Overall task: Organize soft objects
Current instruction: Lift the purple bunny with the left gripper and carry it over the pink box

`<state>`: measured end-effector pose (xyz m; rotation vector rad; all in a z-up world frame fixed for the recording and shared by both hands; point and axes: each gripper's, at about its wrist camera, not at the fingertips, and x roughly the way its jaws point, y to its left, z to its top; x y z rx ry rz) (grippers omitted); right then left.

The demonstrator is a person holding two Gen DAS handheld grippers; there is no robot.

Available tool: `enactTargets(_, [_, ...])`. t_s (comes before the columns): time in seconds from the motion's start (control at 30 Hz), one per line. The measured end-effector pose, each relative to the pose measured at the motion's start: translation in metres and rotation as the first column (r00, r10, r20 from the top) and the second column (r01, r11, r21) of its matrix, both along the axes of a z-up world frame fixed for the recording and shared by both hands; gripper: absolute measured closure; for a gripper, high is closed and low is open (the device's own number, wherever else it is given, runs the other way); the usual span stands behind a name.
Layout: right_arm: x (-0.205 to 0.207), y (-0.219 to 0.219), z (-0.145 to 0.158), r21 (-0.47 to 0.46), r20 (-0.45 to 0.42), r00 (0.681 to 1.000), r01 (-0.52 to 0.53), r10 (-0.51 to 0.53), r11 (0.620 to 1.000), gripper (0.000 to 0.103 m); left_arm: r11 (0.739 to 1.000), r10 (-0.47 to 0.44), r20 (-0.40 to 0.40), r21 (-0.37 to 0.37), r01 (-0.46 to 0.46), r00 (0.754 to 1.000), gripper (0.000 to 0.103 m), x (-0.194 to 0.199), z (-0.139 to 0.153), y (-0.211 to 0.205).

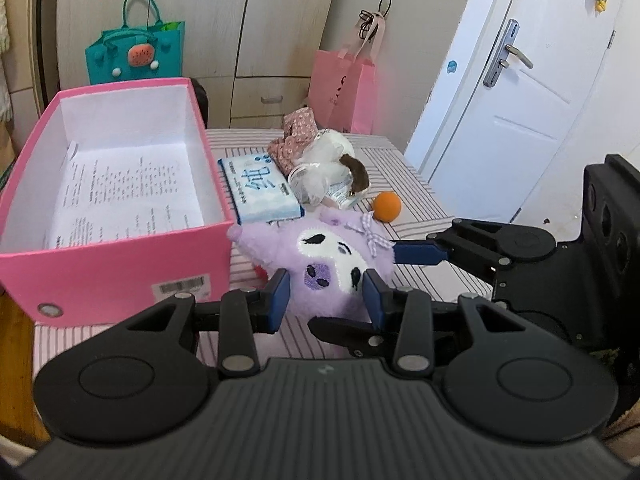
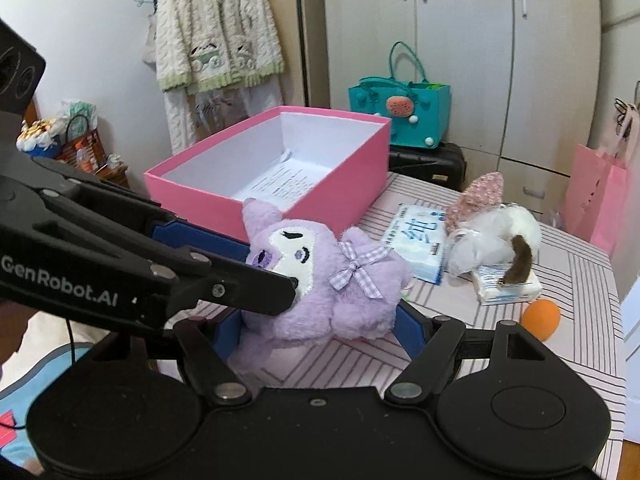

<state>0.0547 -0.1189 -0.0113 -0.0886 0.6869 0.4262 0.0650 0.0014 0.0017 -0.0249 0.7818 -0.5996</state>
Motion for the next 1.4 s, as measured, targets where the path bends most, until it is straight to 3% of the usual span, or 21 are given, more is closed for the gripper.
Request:
enactTargets(0.53, [-0.005, 0.058, 0.043, 0.038, -0.073, 0.981, -0.178, 0.18, 0.983, 0.022, 0.996, 0.081, -0.076, 0.055, -0.077, 0.994, 0.065, -0.025, 0.047, 0.058])
enactTargets(0.77, [0.017, 0.076, 0.062, 0.012, 0.015, 0.977, -0.213, 0.213, 0.977, 0.022, 0.99, 0.127, 0.033, 0.054, -0.129, 0.991, 0.064, -0.011, 0.068, 0.072])
enactTargets(0.87, [0.042, 0.079, 0.068, 0.024, 0.03, 0.978, -0.207, 0.206, 0.978, 0.022, 0.988, 0.144, 0.073, 0.053, -0.148, 0.987, 0.064, 0.008, 0.072, 0.074])
enactTargets(1.1, [0.111, 0.088, 0.072, -0.011, 0.048, 0.983, -0.176, 0.176, 0.984, 0.022, 0.985, 0.157, 0.081, 0.058, -0.162, 0.984, 0.064, 0.078, 0.078, 0.076])
enactTargets(1.2, [0.142, 0.092, 0.069, -0.037, 0.063, 0.98, -0.187, 0.189, 0.982, 0.022, 0.983, 0.179, 0.068, 0.034, -0.181, 0.982, 0.064, 0.111, 0.074, 0.081])
enactTargets(1.4, [0.21, 0.093, 0.047, 0.012, -0.022, 0.984, -0.178, 0.178, 0.984, 0.019, 0.97, 0.241, -0.018, -0.029, -0.242, 0.97, 0.064, 0.176, 0.047, 0.093])
